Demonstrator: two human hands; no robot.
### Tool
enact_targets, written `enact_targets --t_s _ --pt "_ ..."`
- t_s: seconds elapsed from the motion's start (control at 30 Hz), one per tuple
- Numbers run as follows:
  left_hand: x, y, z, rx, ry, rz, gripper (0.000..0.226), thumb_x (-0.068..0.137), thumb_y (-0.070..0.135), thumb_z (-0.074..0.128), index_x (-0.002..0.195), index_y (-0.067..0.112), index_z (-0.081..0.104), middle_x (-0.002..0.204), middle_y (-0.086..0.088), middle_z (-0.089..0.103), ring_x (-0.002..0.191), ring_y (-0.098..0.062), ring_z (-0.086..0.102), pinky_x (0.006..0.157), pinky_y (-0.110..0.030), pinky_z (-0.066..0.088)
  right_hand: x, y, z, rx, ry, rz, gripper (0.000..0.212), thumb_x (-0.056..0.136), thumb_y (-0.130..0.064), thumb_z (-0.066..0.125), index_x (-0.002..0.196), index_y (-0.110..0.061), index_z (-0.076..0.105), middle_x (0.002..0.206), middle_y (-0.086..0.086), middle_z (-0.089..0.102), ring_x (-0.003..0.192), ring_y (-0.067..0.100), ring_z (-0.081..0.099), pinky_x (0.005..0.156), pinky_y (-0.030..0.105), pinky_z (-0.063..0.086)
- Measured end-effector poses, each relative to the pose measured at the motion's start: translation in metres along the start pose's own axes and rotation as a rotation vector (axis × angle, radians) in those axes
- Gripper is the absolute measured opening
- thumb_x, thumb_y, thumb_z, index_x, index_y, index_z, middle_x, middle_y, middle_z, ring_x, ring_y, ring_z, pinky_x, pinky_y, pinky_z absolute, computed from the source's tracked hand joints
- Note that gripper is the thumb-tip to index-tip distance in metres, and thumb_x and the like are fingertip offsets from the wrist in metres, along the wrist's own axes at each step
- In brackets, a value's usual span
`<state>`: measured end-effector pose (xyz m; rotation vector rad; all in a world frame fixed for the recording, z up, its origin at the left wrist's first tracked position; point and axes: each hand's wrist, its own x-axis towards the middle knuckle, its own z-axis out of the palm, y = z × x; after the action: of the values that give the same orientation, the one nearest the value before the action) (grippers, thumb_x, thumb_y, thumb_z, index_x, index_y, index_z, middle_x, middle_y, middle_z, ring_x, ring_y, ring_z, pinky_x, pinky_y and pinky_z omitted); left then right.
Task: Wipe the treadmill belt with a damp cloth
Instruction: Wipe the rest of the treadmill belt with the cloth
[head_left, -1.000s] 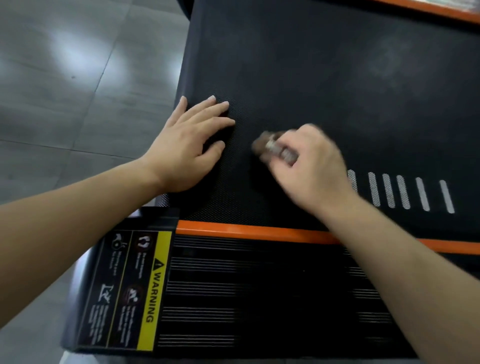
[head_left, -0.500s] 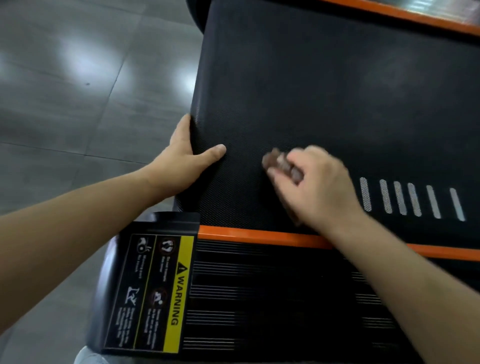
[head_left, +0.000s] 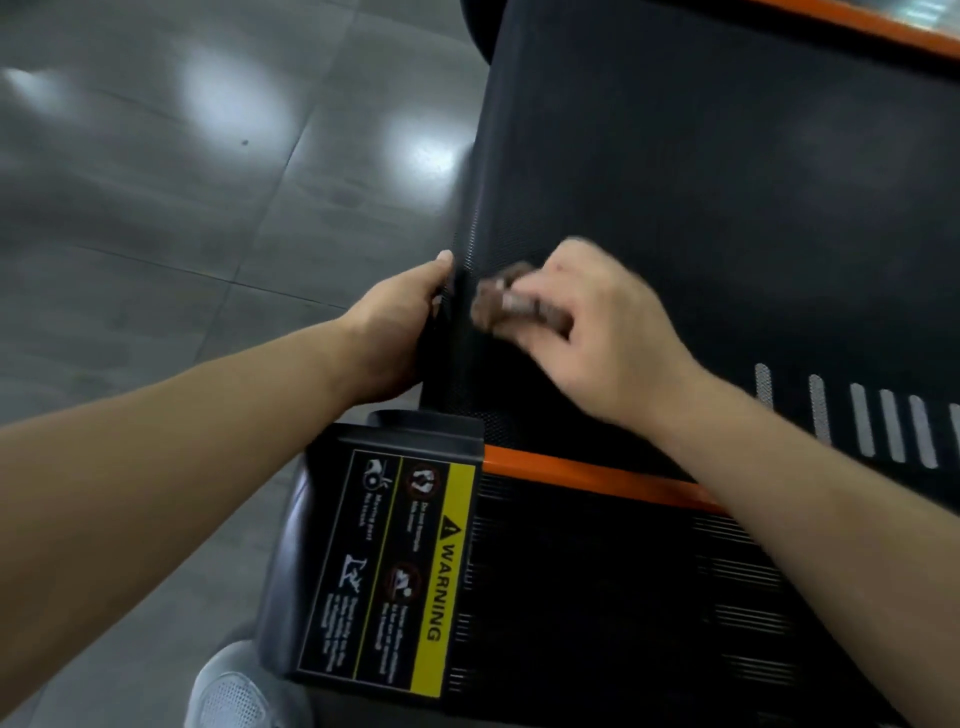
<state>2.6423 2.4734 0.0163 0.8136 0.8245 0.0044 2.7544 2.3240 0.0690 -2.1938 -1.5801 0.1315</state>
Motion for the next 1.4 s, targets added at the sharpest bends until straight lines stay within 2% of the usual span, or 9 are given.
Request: enact_targets --t_s 0.1,0.27,0.4,0.53,0.63,0.9,1.03,1.17,1.4 --pt "-0.002 0.001 0.002 -0.040 -0.014 0.001 0.052 0.108 0.044 0.035 0.127 0.005 0.066 0.108 -0.012 0.075 0.095 -0.023 0.074 0.082 -0.033 0.059 -0.019 -0.008 -0.010 0.089 -0.139 -0.138 0.033 0.086 -0.047 0.062 0.100 -0.019 0.074 0.090 0.000 0.054 0.081 0.018 0.053 0.071 0.034 0.047" --pt "-0.008 0.003 0.007 -0.017 0.028 0.000 0.041 0.107 0.038 0.044 0.100 0.010 0.074 0.101 -0.012 0.077 0.090 -0.023 0.074 0.085 -0.032 0.058 0.058 0.003 -0.001 -0.042 0.012 0.120 0.029 0.087 -0.048 0.064 0.098 -0.023 0.072 0.088 0.002 0.048 0.081 0.021 0.052 0.072 0.038 0.048" --pt "-0.012 0.001 0.008 0.047 -0.018 0.058 0.060 0.109 0.034 0.036 0.098 -0.015 0.068 0.092 -0.024 0.074 0.055 -0.011 0.068 0.057 -0.020 0.053 0.009 -0.012 -0.003 0.065 -0.159 -0.156 0.024 0.088 -0.041 0.062 0.100 -0.023 0.073 0.093 0.001 0.052 0.085 0.021 0.052 0.076 0.042 0.047" --pt "-0.008 0.004 0.012 0.104 -0.020 0.051 0.052 0.100 0.050 0.052 0.128 0.009 0.066 0.119 -0.010 0.074 0.109 -0.024 0.071 0.100 -0.037 0.053 -0.034 0.006 -0.031 0.023 -0.356 -0.239 0.030 0.088 -0.041 0.054 0.109 -0.029 0.071 0.101 -0.007 0.053 0.091 0.013 0.048 0.081 0.041 0.043" --pt "-0.001 0.003 0.008 0.233 0.070 0.108 0.075 0.074 0.062 0.074 0.133 0.017 0.060 0.122 -0.003 0.073 0.108 -0.022 0.072 0.102 -0.044 0.053 -0.067 0.033 -0.056 0.012 -0.303 -0.053 0.028 0.089 -0.045 0.057 0.109 -0.030 0.071 0.100 -0.012 0.053 0.092 0.010 0.051 0.082 0.037 0.046" --pt "0.004 0.005 0.001 0.255 0.033 0.056 0.041 0.099 0.048 0.057 0.126 0.019 0.067 0.114 -0.002 0.075 0.107 -0.026 0.071 0.102 -0.044 0.053 -0.091 -0.008 -0.042 -0.212 0.050 0.691 0.026 0.087 -0.049 0.064 0.092 -0.023 0.067 0.084 0.000 0.057 0.077 0.023 0.057 0.064 0.034 0.042" --pt "-0.007 0.009 -0.011 0.097 0.039 -0.055 0.038 0.104 0.053 0.039 0.107 0.027 0.067 0.083 0.002 0.072 0.072 -0.015 0.067 0.065 -0.028 0.053 -0.013 -0.050 -0.001 -0.042 0.097 0.513 0.028 0.089 -0.048 0.065 0.099 -0.023 0.072 0.085 -0.003 0.054 0.076 0.018 0.053 0.062 0.028 0.035" --pt "-0.026 0.017 -0.013 0.007 0.092 -0.133 0.036 0.106 0.048 0.037 0.101 0.026 0.066 0.079 0.004 0.069 0.063 -0.010 0.065 0.056 -0.024 0.052 0.030 -0.057 0.004 -0.021 -0.105 0.283 0.025 0.090 -0.041 0.064 0.105 -0.022 0.071 0.094 -0.001 0.049 0.083 0.017 0.049 0.069 0.031 0.042" --pt "-0.056 0.034 0.004 0.540 0.182 -0.052 0.030 0.105 0.036 0.050 0.128 0.020 0.063 0.104 0.005 0.071 0.095 -0.011 0.069 0.081 -0.028 0.054 -0.012 -0.037 -0.055 -0.044 -0.594 0.084 0.028 0.095 -0.038 0.053 0.118 -0.030 0.068 0.114 0.000 0.052 0.102 0.020 0.046 0.089 0.042 0.039"
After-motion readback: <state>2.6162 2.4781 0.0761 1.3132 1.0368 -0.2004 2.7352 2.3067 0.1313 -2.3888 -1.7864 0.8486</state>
